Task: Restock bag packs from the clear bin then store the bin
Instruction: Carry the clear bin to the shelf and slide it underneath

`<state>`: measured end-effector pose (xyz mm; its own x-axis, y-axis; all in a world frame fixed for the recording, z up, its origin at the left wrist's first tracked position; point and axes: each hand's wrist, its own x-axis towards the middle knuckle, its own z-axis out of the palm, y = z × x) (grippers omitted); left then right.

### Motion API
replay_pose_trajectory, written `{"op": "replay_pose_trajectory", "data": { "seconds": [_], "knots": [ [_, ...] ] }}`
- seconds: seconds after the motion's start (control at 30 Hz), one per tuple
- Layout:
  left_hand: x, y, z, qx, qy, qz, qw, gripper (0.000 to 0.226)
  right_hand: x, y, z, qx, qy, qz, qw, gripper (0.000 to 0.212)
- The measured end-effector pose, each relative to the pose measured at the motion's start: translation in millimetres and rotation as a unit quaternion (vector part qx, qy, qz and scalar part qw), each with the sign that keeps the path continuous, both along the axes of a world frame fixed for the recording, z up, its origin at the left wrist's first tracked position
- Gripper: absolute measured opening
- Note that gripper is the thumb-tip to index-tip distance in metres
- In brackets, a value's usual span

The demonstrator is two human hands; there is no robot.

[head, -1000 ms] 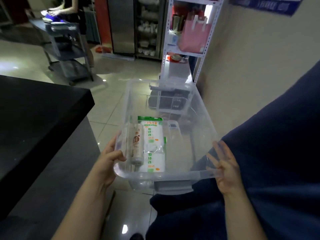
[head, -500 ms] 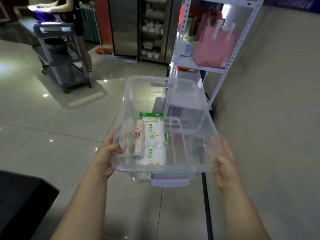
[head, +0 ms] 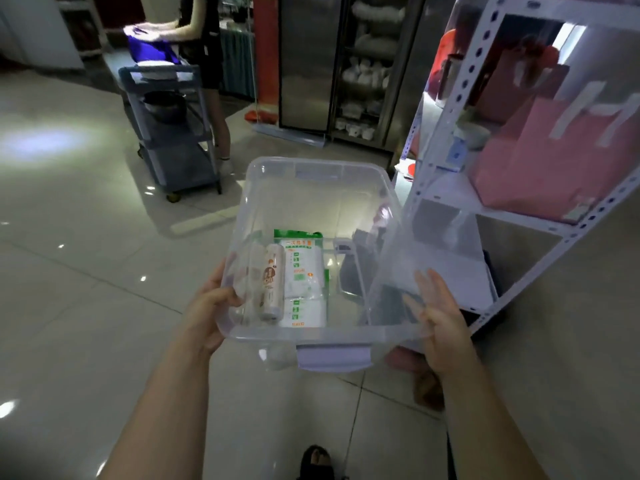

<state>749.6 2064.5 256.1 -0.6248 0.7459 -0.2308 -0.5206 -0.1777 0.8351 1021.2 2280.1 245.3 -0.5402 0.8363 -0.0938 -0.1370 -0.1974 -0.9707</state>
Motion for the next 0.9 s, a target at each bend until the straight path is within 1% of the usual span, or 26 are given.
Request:
{"op": "replay_pose_trajectory", "data": {
  "seconds": [0.07, 0.13, 0.2, 0.23, 0.27, 0.33, 0.37, 0.4, 0.47, 0.5, 0.53, 0.67, 0.77, 0.9],
  "knots": [
    [-34, 34, 9, -0.003, -0.005, 0.021, 1.0, 0.069, -39, 48, 5, 0.03, -0.005, 0.027, 0.999, 0.065],
    [-66, 62, 13, 0.0, -0.004, 0.04, 0.999, 0.073, -78, 91, 9, 0.104, -0.069, 0.055, 0.991, 0.064],
    [-96, 84, 11, 0.003, 0.004, 0.053, 0.999, 0.074, -119, 128, 10, 0.13, -0.098, 0.076, 0.984, 0.056],
    [-111, 94, 9, 0.005, 0.007, 0.059, 0.998, 0.073, -139, 141, 9, 0.137, -0.094, 0.092, 0.982, 0.05],
    [-127, 104, 7, 0.005, 0.005, 0.066, 0.998, 0.072, -158, 151, 9, 0.138, -0.069, 0.114, 0.982, 0.048],
    [-162, 123, 1, 0.0, 0.0, 0.073, 0.997, 0.072, -195, 170, 9, 0.088, -0.01, 0.109, 0.99, 0.064],
    [-182, 133, -3, -0.002, 0.001, 0.073, 0.997, 0.072, -213, 182, 5, 0.089, -0.016, 0.101, 0.991, 0.069],
    [-202, 145, -7, -0.002, 0.0, 0.072, 0.997, 0.071, -231, 194, 0, 0.089, -0.027, 0.107, 0.99, 0.068],
    [-243, 172, -15, -0.002, -0.003, 0.066, 0.998, 0.071, -274, 219, -15, 0.089, -0.052, 0.141, 0.985, 0.055],
    [-265, 186, -18, -0.003, 0.0, 0.06, 0.998, 0.071, -296, 232, -21, 0.088, -0.059, 0.13, 0.986, 0.051],
    [-287, 202, -21, -0.002, 0.005, 0.053, 0.999, 0.071, -319, 246, -23, 0.068, -0.047, 0.117, 0.99, 0.051],
    [-389, 271, -15, 0.016, 0.004, 0.007, 1.0, 0.066, -411, 296, -20, -0.004, 0.021, 0.045, 0.999, 0.057],
    [-466, 329, -5, 0.019, 0.011, -0.034, 0.999, 0.069, -473, 344, -15, -0.043, 0.021, -0.001, 0.999, 0.06],
    [-544, 411, -6, 0.008, 0.002, -0.078, 0.997, 0.063, -525, 407, -16, -0.151, -0.012, -0.028, 0.988, 0.063]
  ]
}}
